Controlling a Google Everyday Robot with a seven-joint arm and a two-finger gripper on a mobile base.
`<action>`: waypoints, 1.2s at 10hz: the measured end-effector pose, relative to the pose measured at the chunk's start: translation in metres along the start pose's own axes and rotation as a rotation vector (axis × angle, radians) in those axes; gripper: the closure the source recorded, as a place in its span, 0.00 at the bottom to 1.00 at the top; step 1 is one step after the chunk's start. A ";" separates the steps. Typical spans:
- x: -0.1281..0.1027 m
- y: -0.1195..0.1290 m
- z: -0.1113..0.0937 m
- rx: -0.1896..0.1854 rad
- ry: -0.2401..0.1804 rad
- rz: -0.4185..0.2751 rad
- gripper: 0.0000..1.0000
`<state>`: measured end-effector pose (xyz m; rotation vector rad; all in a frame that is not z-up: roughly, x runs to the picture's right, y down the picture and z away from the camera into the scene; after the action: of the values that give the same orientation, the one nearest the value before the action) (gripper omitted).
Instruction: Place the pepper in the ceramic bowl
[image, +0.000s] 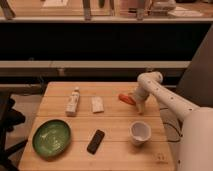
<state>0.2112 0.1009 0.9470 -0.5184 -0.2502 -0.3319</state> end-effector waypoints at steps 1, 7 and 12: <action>-0.008 -0.006 -0.009 0.023 0.003 -0.010 0.20; -0.054 -0.059 -0.094 0.127 -0.003 -0.073 0.20; -0.058 -0.080 -0.065 0.122 -0.029 -0.076 0.20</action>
<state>0.1381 0.0157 0.9097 -0.3948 -0.3162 -0.3805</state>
